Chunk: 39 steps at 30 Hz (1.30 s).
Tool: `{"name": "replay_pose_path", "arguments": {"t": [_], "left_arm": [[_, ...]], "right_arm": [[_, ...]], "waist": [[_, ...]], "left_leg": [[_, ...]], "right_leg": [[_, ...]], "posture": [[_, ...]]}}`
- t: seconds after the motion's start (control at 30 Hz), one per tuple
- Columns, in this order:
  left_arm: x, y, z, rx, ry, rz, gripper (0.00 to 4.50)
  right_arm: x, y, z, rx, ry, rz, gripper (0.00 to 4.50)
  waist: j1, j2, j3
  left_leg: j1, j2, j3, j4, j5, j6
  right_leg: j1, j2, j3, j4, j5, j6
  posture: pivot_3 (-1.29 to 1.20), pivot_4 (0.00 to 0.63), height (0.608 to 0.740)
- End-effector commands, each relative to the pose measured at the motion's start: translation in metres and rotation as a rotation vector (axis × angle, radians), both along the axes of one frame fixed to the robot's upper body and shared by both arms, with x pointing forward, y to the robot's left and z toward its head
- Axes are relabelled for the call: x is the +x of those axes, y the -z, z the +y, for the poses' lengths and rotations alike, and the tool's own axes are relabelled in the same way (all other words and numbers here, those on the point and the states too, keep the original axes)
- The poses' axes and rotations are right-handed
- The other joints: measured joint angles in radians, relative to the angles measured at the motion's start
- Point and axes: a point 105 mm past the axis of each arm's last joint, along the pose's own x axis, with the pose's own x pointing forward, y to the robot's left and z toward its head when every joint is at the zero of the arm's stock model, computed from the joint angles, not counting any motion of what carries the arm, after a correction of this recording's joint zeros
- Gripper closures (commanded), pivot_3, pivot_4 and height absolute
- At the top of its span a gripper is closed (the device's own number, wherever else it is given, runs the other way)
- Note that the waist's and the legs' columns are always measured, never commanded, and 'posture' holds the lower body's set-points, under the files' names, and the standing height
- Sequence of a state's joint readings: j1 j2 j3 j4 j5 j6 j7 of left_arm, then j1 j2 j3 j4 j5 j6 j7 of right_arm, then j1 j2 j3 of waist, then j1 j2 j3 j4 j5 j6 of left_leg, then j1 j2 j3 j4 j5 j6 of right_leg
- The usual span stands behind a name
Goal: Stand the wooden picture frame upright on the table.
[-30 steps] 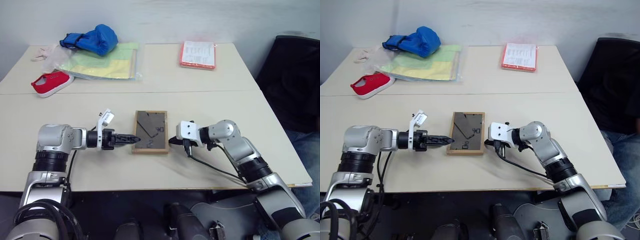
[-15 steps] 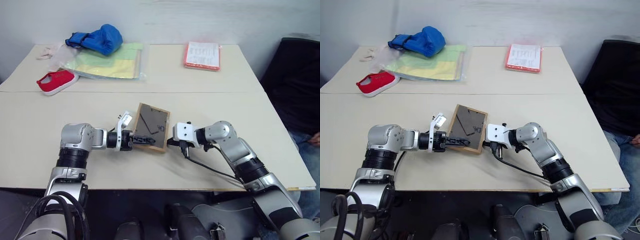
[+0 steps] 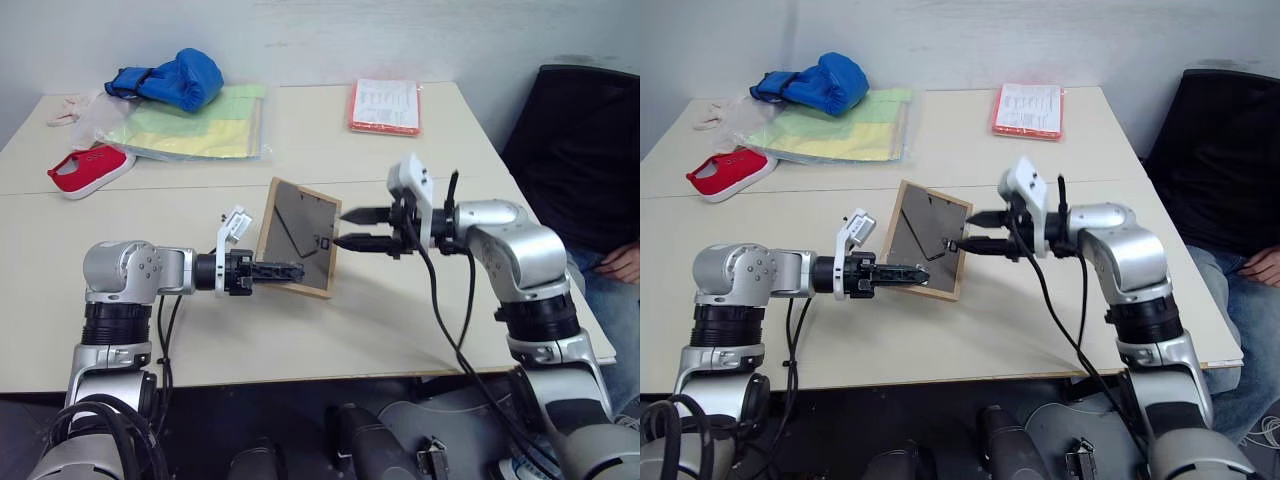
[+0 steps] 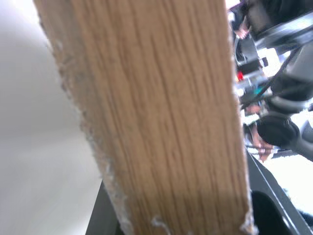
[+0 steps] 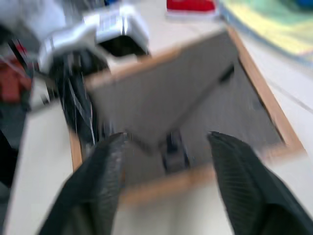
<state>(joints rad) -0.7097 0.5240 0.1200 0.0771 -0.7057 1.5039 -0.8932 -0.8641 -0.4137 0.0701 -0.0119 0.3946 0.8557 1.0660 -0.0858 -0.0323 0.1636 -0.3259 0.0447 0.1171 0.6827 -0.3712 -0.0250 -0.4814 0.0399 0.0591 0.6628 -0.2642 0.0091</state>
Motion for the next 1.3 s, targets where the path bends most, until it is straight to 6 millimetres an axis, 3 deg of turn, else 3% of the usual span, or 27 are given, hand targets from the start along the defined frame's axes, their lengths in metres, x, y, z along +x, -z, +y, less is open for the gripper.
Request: {"name": "replay_pose_path", "arguments": {"t": [0.03,0.07,0.17,0.33,0.47,0.57,0.7,0.83,0.9,0.97,1.1,1.2,1.3], "left_arm": [[-0.009,-0.022,-0.006,-0.063,0.049,-0.107,3.17],[-0.01,-0.024,-0.007,-0.066,0.055,-0.115,3.17],[-0.012,-0.027,-0.009,-0.071,0.062,-0.131,3.17],[-0.007,-0.025,-0.006,-0.032,0.038,-0.155,3.17],[-0.003,-0.023,-0.002,-0.018,0.018,-0.159,3.17],[-0.002,-0.022,0.001,-0.015,0.007,-0.16,3.17],[-0.004,-0.027,0.002,-0.034,0.015,-0.155,3.17],[-0.005,-0.029,0.0,-0.032,0.028,-0.158,3.17],[-0.005,-0.032,-0.001,-0.034,0.039,-0.159,3.17],[-0.005,-0.036,-0.004,-0.048,0.051,-0.151,3.17],[-0.009,-0.043,-0.008,-0.074,0.087,-0.131,3.17],[-0.011,-0.045,-0.01,-0.073,0.104,-0.122,3.17],[-0.012,-0.045,-0.009,-0.062,0.107,-0.123,3.17]], "right_arm": [[0.009,-0.006,0.014,0.035,0.016,0.025,0.25],[0.012,-0.005,0.016,0.035,0.023,0.034,0.0],[0.014,-0.001,0.02,0.02,0.016,0.035,0.0],[-0.027,-0.022,0.032,0.1,-0.212,0.078,0.0],[-0.029,-0.029,0.02,0.102,-0.175,0.055,0.0],[-0.02,-0.025,-0.003,0.035,-0.066,-0.014,0.0],[-0.001,-0.003,-0.054,-0.224,0.129,-0.332,0.0],[0.007,0.011,-0.078,-0.46,0.142,-0.836,0.0],[0.01,0.01,-0.07,-0.532,0.112,-1.235,0.0],[0.009,0.013,-0.053,-0.536,0.033,-1.496,0.0],[0.017,0.009,-0.019,-0.445,0.002,-1.781,0.0],[0.022,0.006,-0.001,-0.372,0.013,-1.88,0.0],[0.03,0.003,0.008,-0.333,0.046,-1.947,0.57]], "waist": [[0.001,0.0,0.0],[0.002,0.0,0.0],[0.002,0.0,0.0],[0.001,0.0,0.0],[0.002,0.0,0.0],[0.004,0.0,0.0],[0.008,-0.001,0.0],[0.004,-0.002,0.001],[-0.007,-0.002,0.001],[-0.017,-0.002,0.002],[-0.029,-0.002,0.002],[-0.029,-0.002,0.002],[-0.026,-0.002,0.002]], "left_leg": [[0.0,0.0,0.0,0.0,0.0,0.0],[-0.001,0.0,0.0,0.0,0.0,0.0],[-0.003,-0.001,0.0,0.0,0.0,0.001],[-0.008,0.0,-0.002,0.0,0.0,0.001],[-0.007,0.0,-0.003,0.001,0.0,0.0],[-0.008,-0.001,-0.003,0.001,0.0,0.001],[-0.01,-0.001,-0.004,0.001,-0.001,0.002],[-0.01,-0.002,-0.004,0.0,-0.001,0.003],[-0.009,-0.002,-0.002,0.0,-0.001,0.003],[-0.008,-0.002,-0.001,0.0,0.0,0.002],[-0.007,-0.001,-0.001,-0.001,0.001,0.0],[-0.007,-0.001,0.0,-0.001,0.001,-0.002],[-0.006,0.0,0.0,-0.001,0.002,-0.002]], "right_leg": [[0.0,0.0,0.0,0.0,0.0,0.0],[0.0,0.0,0.0,0.0,0.0,0.0],[-0.002,0.0,0.0,-0.001,0.0,0.0],[-0.005,-0.001,-0.002,-0.002,0.0,0.0],[-0.005,0.0,-0.002,-0.001,0.0,0.0],[-0.005,-0.001,-0.002,-0.002,0.0,0.0],[-0.004,-0.001,-0.002,-0.005,0.001,0.001],[-0.003,-0.001,-0.002,-0.008,0.001,0.003],[-0.003,0.0,0.0,-0.007,0.002,0.004],[-0.003,0.0,0.001,-0.005,0.002,0.004],[-0.004,0.002,0.003,-0.004,0.001,0.003],[-0.006,0.002,0.003,-0.002,0.0,0.001],[-0.006,0.002,0.003,-0.001,0.0,0.0]], "posture": [[0.0,0.15,0.74],[0.0,0.15,0.74],[0.0,0.15,0.74],[0.0,0.15,0.74],[0.0,0.15,0.74],[0.0,0.15,0.74],[0.0,0.15,0.74],[0.0,0.15,0.74],[0.0,0.15,0.74],[0.0,0.15,0.74],[0.0,0.15,0.74],[0.0,0.15,0.74],[0.0,0.15,0.74]]}}
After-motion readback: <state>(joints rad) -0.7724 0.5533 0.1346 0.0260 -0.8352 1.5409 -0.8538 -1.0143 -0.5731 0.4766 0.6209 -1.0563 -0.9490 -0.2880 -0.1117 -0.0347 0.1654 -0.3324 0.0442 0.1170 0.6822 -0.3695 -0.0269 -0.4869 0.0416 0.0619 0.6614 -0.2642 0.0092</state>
